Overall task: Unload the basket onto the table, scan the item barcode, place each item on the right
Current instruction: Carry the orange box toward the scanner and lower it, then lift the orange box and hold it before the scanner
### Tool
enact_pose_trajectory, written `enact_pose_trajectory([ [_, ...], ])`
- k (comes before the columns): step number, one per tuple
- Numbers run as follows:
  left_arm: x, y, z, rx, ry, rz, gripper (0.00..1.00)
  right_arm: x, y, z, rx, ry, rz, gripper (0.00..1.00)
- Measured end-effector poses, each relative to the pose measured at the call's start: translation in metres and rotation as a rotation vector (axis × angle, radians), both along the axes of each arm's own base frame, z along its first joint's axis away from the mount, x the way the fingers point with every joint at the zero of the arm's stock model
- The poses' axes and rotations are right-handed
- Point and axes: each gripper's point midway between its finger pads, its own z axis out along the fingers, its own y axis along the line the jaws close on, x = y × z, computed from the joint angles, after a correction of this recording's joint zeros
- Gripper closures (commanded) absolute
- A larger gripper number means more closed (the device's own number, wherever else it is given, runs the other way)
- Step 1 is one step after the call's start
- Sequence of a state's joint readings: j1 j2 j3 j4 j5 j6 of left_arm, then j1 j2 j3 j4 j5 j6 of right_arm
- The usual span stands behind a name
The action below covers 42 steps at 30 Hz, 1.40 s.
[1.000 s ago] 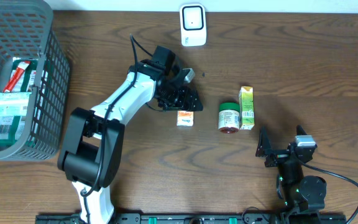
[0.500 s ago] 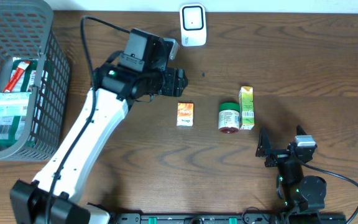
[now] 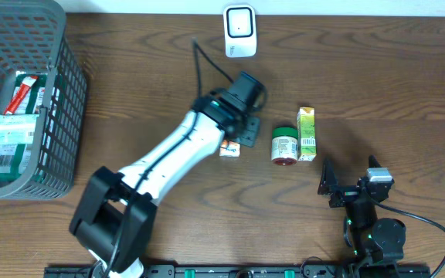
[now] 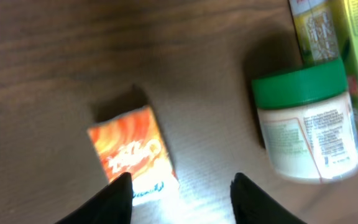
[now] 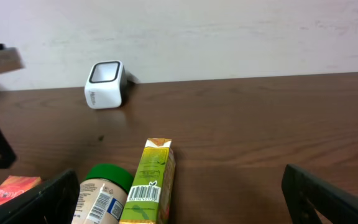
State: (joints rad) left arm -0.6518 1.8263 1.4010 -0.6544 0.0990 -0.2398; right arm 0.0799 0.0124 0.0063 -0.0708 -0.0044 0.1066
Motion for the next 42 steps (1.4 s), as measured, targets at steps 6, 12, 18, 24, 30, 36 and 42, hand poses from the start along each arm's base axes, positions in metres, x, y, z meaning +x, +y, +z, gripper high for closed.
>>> enact_pose_trajectory([
  [6,0.009,-0.017,-0.001,0.140,-0.197,0.065,0.68,0.000,0.000,0.000,0.000,0.000,0.000,0.01],
  [12,0.014,-0.007,-0.029,0.296,-0.258,0.134,0.68,0.000,0.000,0.000,0.000,0.000,0.000,0.01],
  [18,0.015,0.001,-0.054,0.366,-0.244,0.159,0.68,0.000,0.000,0.000,0.000,0.000,0.000,0.01],
  [24,0.013,-0.001,-0.056,0.368,-0.245,0.165,0.68,0.000,0.000,0.000,0.000,0.000,0.000,0.01],
  [30,0.008,-0.003,-0.058,0.368,-0.237,0.171,0.68,0.000,0.000,0.000,0.000,0.000,0.000,0.01],
  [36,0.004,0.001,-0.074,0.401,-0.209,0.170,0.68,0.000,0.000,0.000,0.000,0.000,0.000,0.01],
  [42,0.002,0.004,-0.082,0.424,-0.194,0.167,0.80,0.000,0.000,0.000,0.000,0.000,0.000,0.01],
])
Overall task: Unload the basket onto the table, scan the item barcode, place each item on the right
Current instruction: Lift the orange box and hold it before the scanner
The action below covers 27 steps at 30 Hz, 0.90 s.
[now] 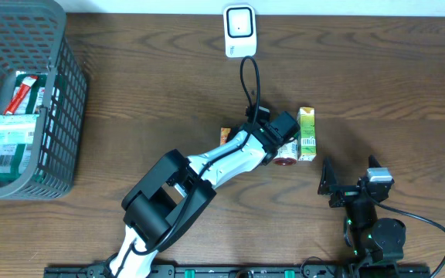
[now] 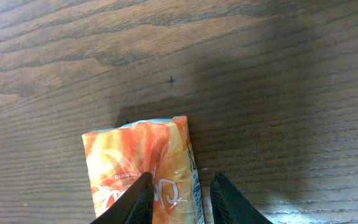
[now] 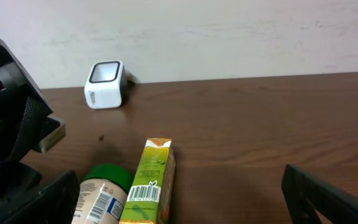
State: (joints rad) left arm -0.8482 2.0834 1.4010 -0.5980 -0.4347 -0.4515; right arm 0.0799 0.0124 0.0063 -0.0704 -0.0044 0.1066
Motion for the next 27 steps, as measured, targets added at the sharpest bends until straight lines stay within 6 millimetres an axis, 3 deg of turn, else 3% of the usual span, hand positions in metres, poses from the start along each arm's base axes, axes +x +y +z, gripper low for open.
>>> enact_pose_trajectory([
  [3,0.000,0.002,0.001,0.007,-0.005,0.007,0.81,0.000,0.000,0.000,0.000,0.000,0.000,0.01],
  [4,0.000,0.002,0.001,0.008,-0.005,0.007,0.79,0.000,0.000,0.000,0.000,0.000,0.000,0.01],
  [5,0.000,0.002,0.001,0.008,-0.005,0.007,0.65,0.000,0.000,0.000,0.000,0.000,0.000,0.01],
  [6,0.000,0.002,0.001,0.009,-0.005,0.007,0.62,0.000,0.000,0.000,0.000,0.000,0.000,0.01],
  [9,-0.001,0.003,0.000,0.012,-0.002,0.010,0.62,0.000,0.000,0.000,0.000,0.000,0.000,0.01],
  [15,-0.002,0.005,0.000,0.016,0.002,0.019,0.69,0.000,0.000,0.000,0.000,0.000,0.000,0.01],
  [24,-0.004,0.010,-0.004,0.035,-0.010,0.026,0.92,0.000,0.000,0.000,0.000,0.000,0.000,0.01],
  [27,-0.004,0.010,-0.004,0.039,-0.013,0.022,0.93,0.000,0.000,0.000,0.000,0.000,0.000,0.01],
])
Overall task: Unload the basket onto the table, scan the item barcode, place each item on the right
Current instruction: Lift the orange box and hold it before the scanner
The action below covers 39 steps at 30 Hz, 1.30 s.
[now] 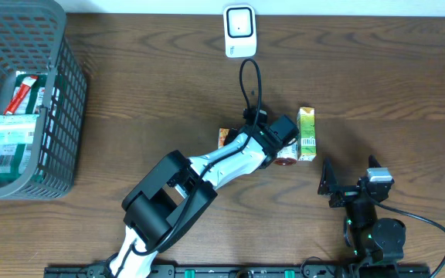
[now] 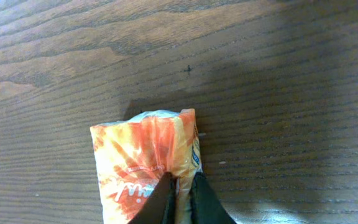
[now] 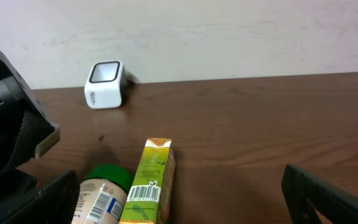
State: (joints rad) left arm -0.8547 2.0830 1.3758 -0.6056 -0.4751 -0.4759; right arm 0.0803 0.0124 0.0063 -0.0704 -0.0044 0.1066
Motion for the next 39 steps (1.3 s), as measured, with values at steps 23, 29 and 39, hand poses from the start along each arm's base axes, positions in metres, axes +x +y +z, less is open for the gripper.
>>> enact_pose_trajectory([
  [23,0.074,-0.029,0.135,-0.866,0.054,-0.027,0.93,0.000,0.000,0.000,0.000,0.000,0.000,0.01],
  [29,0.068,-0.048,0.134,-1.028,0.180,-0.109,0.93,0.000,0.000,0.000,0.000,0.000,0.000,0.01],
  [39,0.073,-0.088,0.081,-1.120,0.270,-0.207,0.93,0.000,0.000,0.000,0.000,0.001,0.000,0.01],
])
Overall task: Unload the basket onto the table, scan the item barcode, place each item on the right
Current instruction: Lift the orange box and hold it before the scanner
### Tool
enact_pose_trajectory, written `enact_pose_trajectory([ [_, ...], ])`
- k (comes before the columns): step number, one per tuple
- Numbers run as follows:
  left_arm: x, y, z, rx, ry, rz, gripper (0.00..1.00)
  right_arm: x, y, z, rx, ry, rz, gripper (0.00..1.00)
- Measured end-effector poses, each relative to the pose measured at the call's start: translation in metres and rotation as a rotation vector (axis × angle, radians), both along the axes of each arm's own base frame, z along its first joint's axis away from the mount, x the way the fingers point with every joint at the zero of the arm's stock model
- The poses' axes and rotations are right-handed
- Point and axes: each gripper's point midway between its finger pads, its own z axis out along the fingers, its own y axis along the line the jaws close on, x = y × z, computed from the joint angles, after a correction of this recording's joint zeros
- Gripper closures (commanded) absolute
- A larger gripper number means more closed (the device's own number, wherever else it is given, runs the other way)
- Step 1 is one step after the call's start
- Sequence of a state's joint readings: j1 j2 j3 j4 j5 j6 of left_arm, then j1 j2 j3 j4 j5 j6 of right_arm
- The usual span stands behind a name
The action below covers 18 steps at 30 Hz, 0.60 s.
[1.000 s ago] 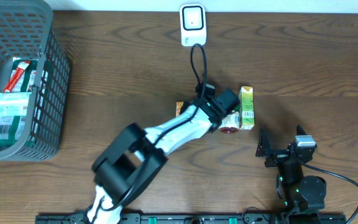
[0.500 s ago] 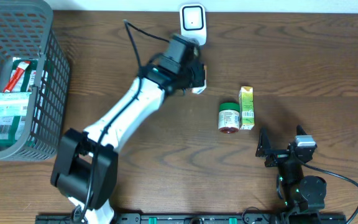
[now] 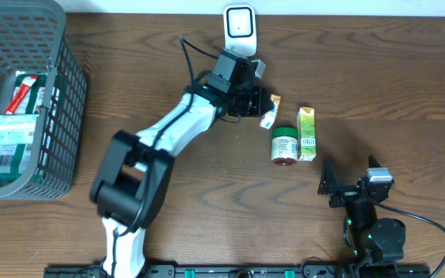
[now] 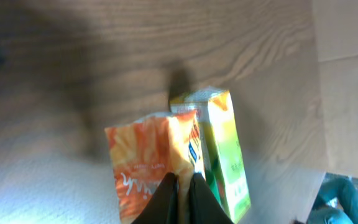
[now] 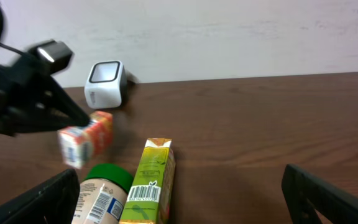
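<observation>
A small orange snack packet (image 3: 270, 110) hangs in the air with my left gripper (image 3: 261, 104) shut on its edge. In the left wrist view the black fingers (image 4: 169, 198) pinch the packet (image 4: 145, 162) over the green carton (image 4: 225, 146). The white barcode scanner (image 3: 239, 29) stands at the table's far edge, just behind the left gripper. From the right wrist view the packet (image 5: 86, 138) floats in front of the scanner (image 5: 104, 84). My right gripper (image 3: 351, 179) rests open at the near right, holding nothing.
A green-lidded jar (image 3: 284, 145) lies beside a green carton (image 3: 306, 133) right of centre, under the lifted packet. A grey wire basket (image 3: 60, 108) with packaged goods stands at the far left. A black cable runs from the left wrist near the scanner.
The left gripper was shut on the packet down on the table left of the jar. Now it holds the packet up in the air, farther back near the scanner. Right arm unchanged.
The left gripper first hovered open over the orange packet beside the jar. Then its jaws straddled the packet's edge, and after that they were shut on it on the table. Now the packet is off the table, near the scanner.
</observation>
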State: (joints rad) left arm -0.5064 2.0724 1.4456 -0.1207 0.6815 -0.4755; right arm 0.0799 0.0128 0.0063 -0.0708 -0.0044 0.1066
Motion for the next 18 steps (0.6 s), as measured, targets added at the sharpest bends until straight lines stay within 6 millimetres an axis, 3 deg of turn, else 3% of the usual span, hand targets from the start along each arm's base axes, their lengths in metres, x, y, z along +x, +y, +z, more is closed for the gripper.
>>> enact_pose_trajectory([
  [3,0.008,-0.006,-0.011,-0.035,-0.019,-0.014,0.93,0.000,0.000,0.000,0.000,0.000,0.000,0.01],
  [7,0.016,-0.008,-0.009,-0.066,-0.053,-0.020,0.93,0.000,0.000,0.000,0.000,0.000,0.000,0.01],
  [14,0.017,-0.008,-0.009,-0.064,-0.060,-0.017,0.92,0.000,0.000,0.000,0.000,0.000,0.000,0.01],
  [18,0.018,-0.010,-0.019,-0.051,-0.060,-0.011,0.92,0.000,0.000,0.000,0.000,0.000,0.000,0.01],
])
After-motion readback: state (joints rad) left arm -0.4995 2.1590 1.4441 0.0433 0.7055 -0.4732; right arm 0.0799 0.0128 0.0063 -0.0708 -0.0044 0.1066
